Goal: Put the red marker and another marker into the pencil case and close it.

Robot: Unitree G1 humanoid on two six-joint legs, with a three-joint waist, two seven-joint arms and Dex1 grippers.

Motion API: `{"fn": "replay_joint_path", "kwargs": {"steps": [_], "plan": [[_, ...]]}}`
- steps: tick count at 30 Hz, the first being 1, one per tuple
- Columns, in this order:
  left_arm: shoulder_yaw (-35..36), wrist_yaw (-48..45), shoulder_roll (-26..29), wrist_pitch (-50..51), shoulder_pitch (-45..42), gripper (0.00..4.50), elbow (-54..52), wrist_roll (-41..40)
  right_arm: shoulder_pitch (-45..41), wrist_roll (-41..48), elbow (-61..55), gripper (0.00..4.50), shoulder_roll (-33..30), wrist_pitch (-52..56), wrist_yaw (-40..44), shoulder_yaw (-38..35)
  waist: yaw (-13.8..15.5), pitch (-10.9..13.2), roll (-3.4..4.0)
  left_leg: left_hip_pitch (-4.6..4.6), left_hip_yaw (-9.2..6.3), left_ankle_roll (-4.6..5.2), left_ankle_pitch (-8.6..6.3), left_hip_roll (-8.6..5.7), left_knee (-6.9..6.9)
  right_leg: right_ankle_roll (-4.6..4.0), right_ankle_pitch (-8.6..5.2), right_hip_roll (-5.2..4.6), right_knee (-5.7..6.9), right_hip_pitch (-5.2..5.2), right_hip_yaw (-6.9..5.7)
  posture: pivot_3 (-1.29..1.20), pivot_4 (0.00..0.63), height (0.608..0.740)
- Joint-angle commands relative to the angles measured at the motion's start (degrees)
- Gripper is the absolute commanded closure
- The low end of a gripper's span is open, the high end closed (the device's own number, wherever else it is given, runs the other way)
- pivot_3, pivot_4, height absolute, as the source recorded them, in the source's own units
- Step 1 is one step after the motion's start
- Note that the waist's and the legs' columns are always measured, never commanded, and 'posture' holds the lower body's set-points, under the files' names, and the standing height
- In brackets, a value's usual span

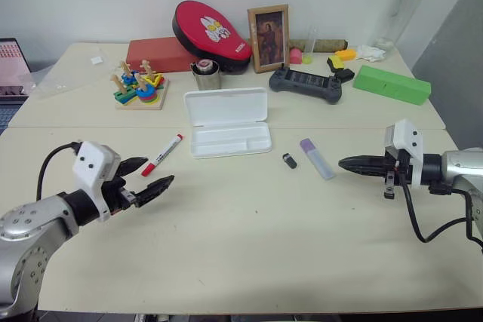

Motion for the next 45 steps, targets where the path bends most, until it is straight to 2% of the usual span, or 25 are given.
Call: {"fn": "replay_joint_path", "kwargs": {"steps": [1, 6, 9, 17, 26, 34, 45], "plan": [[-4.2, -2.5, 2.1, -2.9, -4.3, 0.01, 2.3, 3.1, -0.3, 1.0, -2.2, 4.5, -0.7, -0.9, 0.9, -0.5, 0.0, 0.0, 0.0, 0.0, -0.01, 0.0, 0.0, 0.0, 0.0, 0.0, 0.0, 0.0, 0.0, -0.01, -0.01, 0.0, 0.15, 0.74], [-13.0, -4.7, 2.7, -6.7, -13.6, 0.01, 8.8, 9.4, -0.5, 0.2, -2.3, 4.5, -0.8, -1.7, 1.0, 0.3, 0.0, 0.0, -0.01, -0.01, -0.01, 0.0, 0.0, 0.0, 0.0, 0.0, 0.0, 0.0, 0.01, -0.01, -0.03, 0.0, 0.15, 0.74], [-18.2, -5.4, 1.0, -9.3, -18.9, 0.01, 13.6, 13.2, -0.5, 0.0, -2.3, 4.5, -0.6, -1.9, 0.5, 0.6, 0.0, 0.0, -0.01, -0.02, -0.01, 0.0, 0.0, 0.0, 0.0, 0.0, 0.0, 0.0, 0.01, -0.02, -0.03, 0.0, 0.15, 0.74], [-25.5, -9.3, -1.8, -14.3, -25.2, 0.01, 21.8, 18.6, 0.3, 0.3, -3.2, 4.5, -0.7, -1.5, -0.8, 0.3, -0.2, 0.0, -0.01, -0.05, -0.01, 0.0, 0.0, 0.0, -0.01, 0.0, 0.0, 0.01, 0.02, -0.04, -0.03, 0.0, 0.15, 0.74], [-29.8, -14.7, -4.3, -19.3, -34.3, 0.01, 33.5, 22.8, 0.8, 0.6, -3.9, 4.5, -0.6, -1.1, -1.7, 0.3, 0.0, 0.0, -0.01, -0.07, -0.05, 0.01, 0.01, -0.01, 0.01, 0.01, 0.0, 0.01, 0.05, -0.02, -0.09, 0.0, 0.15, 0.74], [-32.0, -19.4, -5.7, -22.1, -37.8, 0.01, 39.8, 25.3, 1.0, 1.0, -4.3, 4.5, -0.7, -0.8, -2.3, 0.1, -0.1, 0.0, -0.01, -0.07, -0.04, 0.01, 0.01, -0.01, 0.0, 0.01, 0.0, 0.01, 0.04, -0.01, -0.08, 0.0, 0.15, 0.74], [-34.3, -19.6, -8.2, -26.0, -42.2, 0.01, 48.7, 31.4, 0.6, 1.1, -4.2, 4.5, -0.7, -0.6, -2.7, 0.4, 0.0, 0.0, -0.01, -0.06, -0.06, 0.01, 0.01, -0.01, 0.02, 0.01, 0.0, 0.01, 0.06, 0.01, -0.1, 0.0, 0.15, 0.74]]}}
